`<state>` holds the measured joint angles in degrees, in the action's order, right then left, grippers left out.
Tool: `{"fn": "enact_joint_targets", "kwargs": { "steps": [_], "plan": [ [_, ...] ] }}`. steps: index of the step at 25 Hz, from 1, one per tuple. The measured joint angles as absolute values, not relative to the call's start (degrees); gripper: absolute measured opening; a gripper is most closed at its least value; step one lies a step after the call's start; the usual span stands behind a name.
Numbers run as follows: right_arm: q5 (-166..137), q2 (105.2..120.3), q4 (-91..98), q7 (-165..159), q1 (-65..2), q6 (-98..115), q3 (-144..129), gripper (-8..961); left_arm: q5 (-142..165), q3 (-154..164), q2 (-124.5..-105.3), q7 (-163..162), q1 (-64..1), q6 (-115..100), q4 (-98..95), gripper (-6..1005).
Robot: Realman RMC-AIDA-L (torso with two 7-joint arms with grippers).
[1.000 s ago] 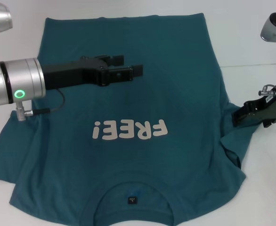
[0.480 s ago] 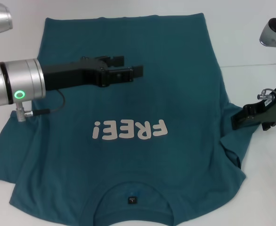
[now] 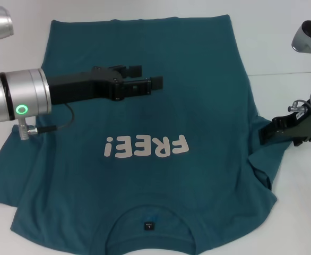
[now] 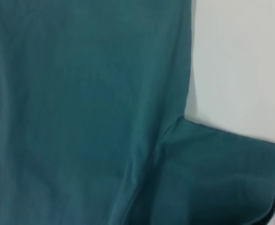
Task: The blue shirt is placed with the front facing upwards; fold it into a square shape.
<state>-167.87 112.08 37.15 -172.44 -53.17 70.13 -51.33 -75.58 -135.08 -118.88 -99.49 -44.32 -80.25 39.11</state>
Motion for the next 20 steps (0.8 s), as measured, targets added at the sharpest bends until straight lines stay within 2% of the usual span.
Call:
{"fn": "enact_joint_targets", "kwargs": {
  "steps": [20],
  "plan": [
    [-167.9,112.59,35.7,-172.4,-53.4,68.1,-51.1,926,-75.6,-135.2,-119.03,-99.3,-44.2,-80.4,39.1,845]
  ]
}}
